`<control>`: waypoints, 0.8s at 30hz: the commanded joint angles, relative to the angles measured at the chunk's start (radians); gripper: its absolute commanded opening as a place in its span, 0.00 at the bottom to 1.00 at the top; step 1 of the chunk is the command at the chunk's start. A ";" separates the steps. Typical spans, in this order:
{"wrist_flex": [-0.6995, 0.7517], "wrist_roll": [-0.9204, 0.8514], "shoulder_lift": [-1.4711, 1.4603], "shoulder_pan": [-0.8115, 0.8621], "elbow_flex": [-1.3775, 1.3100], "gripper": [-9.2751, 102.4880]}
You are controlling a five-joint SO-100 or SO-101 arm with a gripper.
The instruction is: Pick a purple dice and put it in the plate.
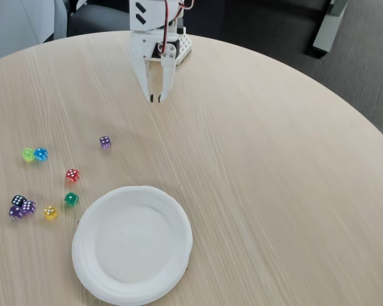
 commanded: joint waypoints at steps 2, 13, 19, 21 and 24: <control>-0.011 -0.003 0.003 -0.005 -0.003 0.09; -0.012 0.080 -0.005 -0.006 -0.023 0.10; -0.012 0.118 -0.072 -0.006 -0.095 0.10; -0.012 0.149 -0.143 -0.006 -0.156 0.10; -0.012 0.216 -0.296 -0.006 -0.281 0.10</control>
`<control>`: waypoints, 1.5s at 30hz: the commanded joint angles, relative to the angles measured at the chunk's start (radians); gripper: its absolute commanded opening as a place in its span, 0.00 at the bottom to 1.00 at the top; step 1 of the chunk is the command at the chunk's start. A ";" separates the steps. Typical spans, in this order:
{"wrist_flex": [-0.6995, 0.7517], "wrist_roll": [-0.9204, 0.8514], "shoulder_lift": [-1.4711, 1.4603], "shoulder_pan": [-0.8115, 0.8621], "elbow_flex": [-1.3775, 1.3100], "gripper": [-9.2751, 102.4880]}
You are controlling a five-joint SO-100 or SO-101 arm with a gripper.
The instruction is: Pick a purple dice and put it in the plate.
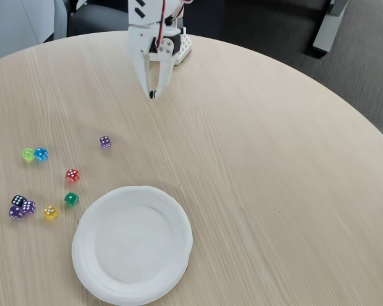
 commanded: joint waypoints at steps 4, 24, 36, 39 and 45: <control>-0.012 0.117 -0.316 -0.008 -0.275 0.10; -0.327 0.230 -0.988 0.048 -0.615 0.10; -0.426 0.115 -1.108 0.276 -0.615 0.11; -0.426 0.104 -1.109 0.321 -0.615 0.11; -0.425 0.100 -1.109 0.385 -0.615 0.13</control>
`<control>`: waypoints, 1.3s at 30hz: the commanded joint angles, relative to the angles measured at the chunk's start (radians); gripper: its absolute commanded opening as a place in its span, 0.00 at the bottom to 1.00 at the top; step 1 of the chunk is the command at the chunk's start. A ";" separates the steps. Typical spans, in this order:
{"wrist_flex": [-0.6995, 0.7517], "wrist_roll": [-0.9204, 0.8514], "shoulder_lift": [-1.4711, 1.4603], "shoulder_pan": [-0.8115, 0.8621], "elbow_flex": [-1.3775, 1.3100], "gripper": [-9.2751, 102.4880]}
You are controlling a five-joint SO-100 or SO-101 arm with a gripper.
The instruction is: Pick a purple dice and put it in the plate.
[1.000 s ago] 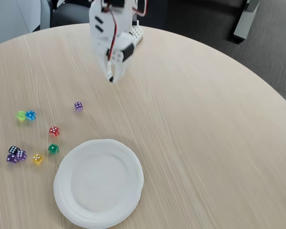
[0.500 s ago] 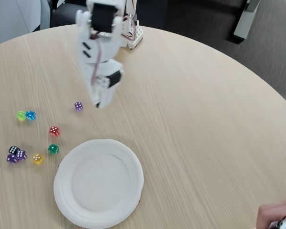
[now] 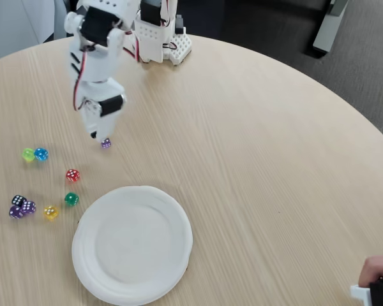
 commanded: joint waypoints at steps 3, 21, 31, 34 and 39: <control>0.002 -0.008 0.003 0.021 -0.028 0.14; 0.012 0.147 0.005 -0.120 -0.023 0.17; 0.011 0.160 0.002 -0.120 -0.015 0.18; 0.012 0.202 -0.021 -0.120 -0.015 0.17; 0.014 0.267 -0.084 -0.120 -0.017 0.17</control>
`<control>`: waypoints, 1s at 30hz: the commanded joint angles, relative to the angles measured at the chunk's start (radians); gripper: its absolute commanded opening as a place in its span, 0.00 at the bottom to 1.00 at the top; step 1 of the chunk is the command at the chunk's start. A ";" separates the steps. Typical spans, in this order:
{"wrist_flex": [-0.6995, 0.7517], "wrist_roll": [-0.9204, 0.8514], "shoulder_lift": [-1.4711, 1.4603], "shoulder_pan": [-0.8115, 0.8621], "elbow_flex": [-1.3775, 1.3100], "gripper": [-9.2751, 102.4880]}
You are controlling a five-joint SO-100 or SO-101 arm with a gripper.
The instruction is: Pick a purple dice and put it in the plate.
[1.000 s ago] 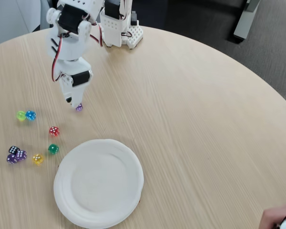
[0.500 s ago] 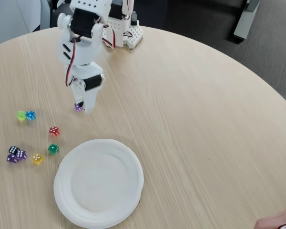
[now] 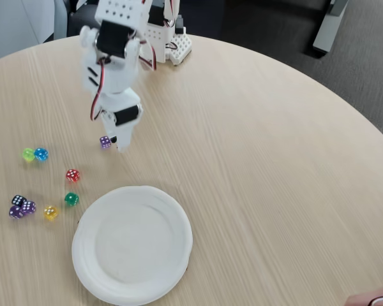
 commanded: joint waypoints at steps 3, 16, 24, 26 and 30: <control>0.003 0.023 -0.009 0.000 -0.018 0.17; -0.014 0.072 -0.011 0.018 -0.018 0.17; 0.000 0.129 -0.012 0.020 -0.018 0.17; 0.000 0.149 -0.012 0.020 -0.018 0.17; 0.000 0.176 -0.012 0.020 -0.018 0.20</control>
